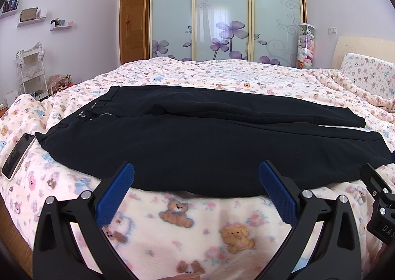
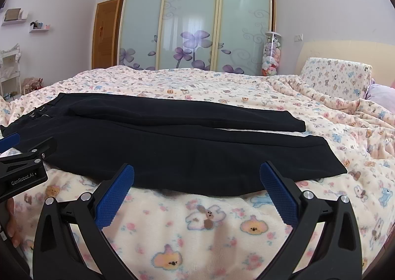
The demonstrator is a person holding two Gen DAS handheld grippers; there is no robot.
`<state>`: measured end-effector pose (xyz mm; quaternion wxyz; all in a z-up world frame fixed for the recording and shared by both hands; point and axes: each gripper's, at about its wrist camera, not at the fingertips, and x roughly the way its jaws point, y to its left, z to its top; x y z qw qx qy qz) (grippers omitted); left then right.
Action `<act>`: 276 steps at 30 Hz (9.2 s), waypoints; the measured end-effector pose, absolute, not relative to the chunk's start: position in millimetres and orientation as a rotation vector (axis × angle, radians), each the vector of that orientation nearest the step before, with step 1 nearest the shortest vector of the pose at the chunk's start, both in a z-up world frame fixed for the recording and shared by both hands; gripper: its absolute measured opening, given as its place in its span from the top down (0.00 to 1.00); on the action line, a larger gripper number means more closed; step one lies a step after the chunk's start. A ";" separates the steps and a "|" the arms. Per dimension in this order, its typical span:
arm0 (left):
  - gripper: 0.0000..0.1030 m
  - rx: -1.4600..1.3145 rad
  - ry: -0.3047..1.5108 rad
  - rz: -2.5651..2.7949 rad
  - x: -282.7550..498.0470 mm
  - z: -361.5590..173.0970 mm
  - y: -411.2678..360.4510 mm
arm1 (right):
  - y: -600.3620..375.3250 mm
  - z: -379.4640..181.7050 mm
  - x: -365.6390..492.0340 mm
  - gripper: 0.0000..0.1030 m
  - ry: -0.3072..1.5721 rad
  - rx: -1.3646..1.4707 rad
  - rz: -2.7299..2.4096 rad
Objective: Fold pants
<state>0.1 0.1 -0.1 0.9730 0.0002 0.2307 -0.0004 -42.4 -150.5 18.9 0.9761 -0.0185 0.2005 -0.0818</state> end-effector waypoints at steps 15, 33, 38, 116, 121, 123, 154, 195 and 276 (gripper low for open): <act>0.02 -0.001 0.467 -0.001 0.2 -0.1 0.2 | -152.9 18.4 -42.1 0.01 0.406 -0.036 -0.165; 0.02 -0.001 0.469 -0.001 0.4 -0.1 0.2 | -155.7 18.2 -42.3 0.01 0.409 -0.032 -0.166; 0.02 -0.001 0.469 -0.001 0.4 -0.1 0.2 | -155.9 18.2 -42.2 0.01 0.409 -0.032 -0.166; 0.02 -0.061 0.489 0.006 75.7 19.8 9.2 | -369.9 65.3 131.3 0.01 0.554 0.313 0.045; 0.02 -0.039 0.507 -0.060 74.9 18.4 2.3 | -446.2 45.8 192.2 0.01 0.629 0.485 -0.082; 0.02 -0.029 0.521 -0.074 77.2 16.7 0.6 | -474.0 35.6 211.1 0.02 0.630 0.552 -0.129; 0.02 -0.054 0.592 -0.097 81.8 5.3 -0.5 | -524.9 18.7 266.5 0.85 0.578 0.471 -0.307; 0.02 -0.285 0.566 -0.081 88.8 14.1 43.8 | -477.8 -23.2 13.1 0.55 0.602 1.023 -0.117; 0.97 -0.751 0.658 -0.125 247.1 57.1 139.3 | -459.3 -34.2 2.0 0.79 0.170 1.116 -0.163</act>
